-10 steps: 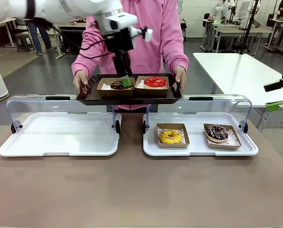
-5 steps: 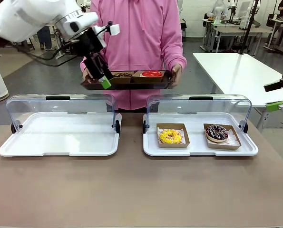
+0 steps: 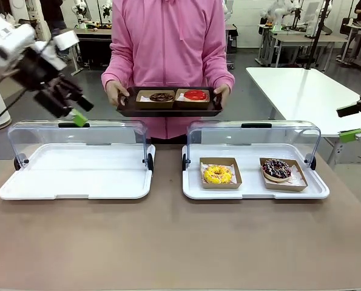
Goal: Provide the desired donut to the person.
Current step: Place the picked Paper togo box onto the Handle tray extended by the person.
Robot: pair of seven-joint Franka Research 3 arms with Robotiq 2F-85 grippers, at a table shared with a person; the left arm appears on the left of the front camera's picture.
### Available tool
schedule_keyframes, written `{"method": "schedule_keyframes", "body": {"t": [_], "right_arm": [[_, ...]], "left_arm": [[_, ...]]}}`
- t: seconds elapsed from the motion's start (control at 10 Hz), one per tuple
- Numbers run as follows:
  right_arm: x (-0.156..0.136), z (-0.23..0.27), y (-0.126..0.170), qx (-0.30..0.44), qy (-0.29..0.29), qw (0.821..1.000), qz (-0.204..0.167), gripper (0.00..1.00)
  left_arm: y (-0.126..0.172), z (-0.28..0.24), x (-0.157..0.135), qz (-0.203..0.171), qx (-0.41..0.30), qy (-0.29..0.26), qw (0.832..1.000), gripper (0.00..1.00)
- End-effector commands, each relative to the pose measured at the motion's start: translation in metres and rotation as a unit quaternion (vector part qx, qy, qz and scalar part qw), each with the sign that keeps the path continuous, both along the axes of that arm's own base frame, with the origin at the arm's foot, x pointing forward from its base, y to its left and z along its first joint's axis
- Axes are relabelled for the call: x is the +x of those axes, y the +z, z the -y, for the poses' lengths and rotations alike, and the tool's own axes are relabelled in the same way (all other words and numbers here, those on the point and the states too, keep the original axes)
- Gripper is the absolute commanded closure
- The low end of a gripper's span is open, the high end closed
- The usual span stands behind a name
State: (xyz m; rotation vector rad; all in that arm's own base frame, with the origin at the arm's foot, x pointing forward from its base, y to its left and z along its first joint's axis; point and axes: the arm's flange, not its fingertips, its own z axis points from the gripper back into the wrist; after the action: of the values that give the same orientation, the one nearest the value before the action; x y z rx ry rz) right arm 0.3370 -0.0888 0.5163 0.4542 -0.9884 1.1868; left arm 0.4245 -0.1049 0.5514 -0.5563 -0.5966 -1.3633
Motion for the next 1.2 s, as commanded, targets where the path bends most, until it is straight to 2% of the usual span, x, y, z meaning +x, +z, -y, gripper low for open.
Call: {"method": "schedule_keyframes", "body": {"t": [0.0,0.2,0.4,1.1], "right_arm": [[0.002,-0.001,-0.001,0.007,0.004,1.0,0.008,0.0],[0.002,-0.001,-0.001,0.007,0.004,1.0,0.008,0.0],[0.002,-0.001,-0.001,0.007,0.004,1.0,0.008,0.0],[0.002,-0.001,-0.001,0.007,0.004,1.0,0.008,0.0]], "left_arm": [[-0.008,-0.029,-0.029,0.042,-0.028,0.013,0.999,0.0],[-0.013,-0.063,-0.044,0.059,-0.037,0.037,0.997,0.0],[-0.017,-0.095,-0.057,0.053,-0.051,0.079,0.994,0.0],[-0.034,-0.132,-0.074,0.041,-0.095,0.148,0.984,0.0]]}}
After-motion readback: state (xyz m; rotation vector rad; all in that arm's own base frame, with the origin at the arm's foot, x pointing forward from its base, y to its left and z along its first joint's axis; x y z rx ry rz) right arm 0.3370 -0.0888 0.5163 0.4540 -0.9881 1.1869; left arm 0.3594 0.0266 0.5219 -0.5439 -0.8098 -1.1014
